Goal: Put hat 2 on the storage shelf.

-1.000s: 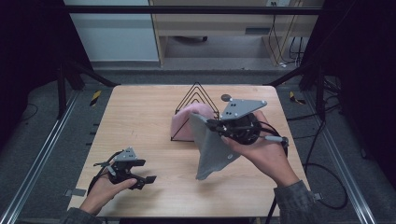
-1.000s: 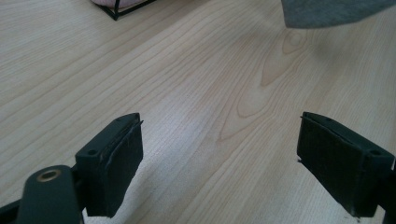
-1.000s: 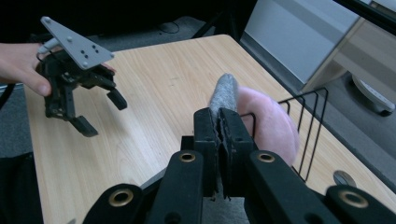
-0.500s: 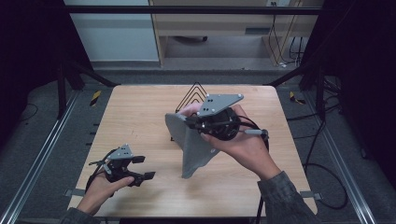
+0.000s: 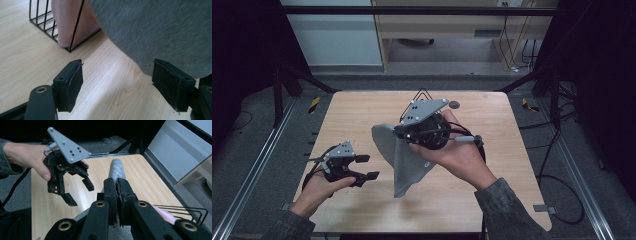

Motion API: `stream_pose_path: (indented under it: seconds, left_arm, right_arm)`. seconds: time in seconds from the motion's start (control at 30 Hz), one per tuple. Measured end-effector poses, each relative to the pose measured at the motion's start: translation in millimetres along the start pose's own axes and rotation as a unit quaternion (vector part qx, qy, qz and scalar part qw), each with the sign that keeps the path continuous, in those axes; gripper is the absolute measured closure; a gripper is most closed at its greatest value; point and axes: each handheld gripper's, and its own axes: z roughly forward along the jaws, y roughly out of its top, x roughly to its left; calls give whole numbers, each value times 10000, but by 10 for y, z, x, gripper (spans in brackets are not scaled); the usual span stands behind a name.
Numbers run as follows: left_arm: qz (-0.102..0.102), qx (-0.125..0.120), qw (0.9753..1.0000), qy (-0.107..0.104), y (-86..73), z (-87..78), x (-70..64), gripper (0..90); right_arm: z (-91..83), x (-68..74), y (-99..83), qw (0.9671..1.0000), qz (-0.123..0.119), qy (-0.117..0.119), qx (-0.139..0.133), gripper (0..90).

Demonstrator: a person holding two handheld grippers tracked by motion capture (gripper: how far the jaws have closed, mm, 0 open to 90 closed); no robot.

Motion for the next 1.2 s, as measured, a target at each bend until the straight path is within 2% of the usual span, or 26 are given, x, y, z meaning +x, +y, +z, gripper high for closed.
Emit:
stream_pose_path:
  seconds: [0.13,0.3,0.37,0.63,0.8,0.83,0.9,0.97,1.13,1.2]
  left_arm:
    - [-14,-103,9999,-53,88,-7,44,251]
    - [125,-96,9999,-45,183,-60,35,268]
    - [114,-145,9998,-63,197,-69,46,277]
    - [164,-54,9998,-43,221,64,118,302]
    - [96,-206,9997,-109,251,174,178,334]
    - [71,-233,9996,-156,258,191,183,358]
    - [106,-386,9991,-153,279,222,183,477]
    - [70,-527,9981,-298,301,268,192,574]
    - [101,-514,9981,-317,357,383,171,823]
    - [158,-466,9984,-291,392,377,135,863]
  right_arm:
    - [40,-15,44,10000,-43,-55,24,868]
    - [66,-30,97,9999,-35,-100,23,868]
    - [75,-33,109,9999,-25,-107,8,867]
    - [112,-35,95,10000,34,-77,-14,867]
    - [107,-3,88,10000,12,-50,-30,867]
    - [101,4,83,10000,-4,-42,-33,867]
    - [91,17,65,10000,10,-49,-34,867]
    - [84,12,28,10000,40,-56,-38,867]
    - [35,-71,-140,9995,271,-164,-13,867]
    - [-4,-114,-227,9991,366,-232,-15,867]
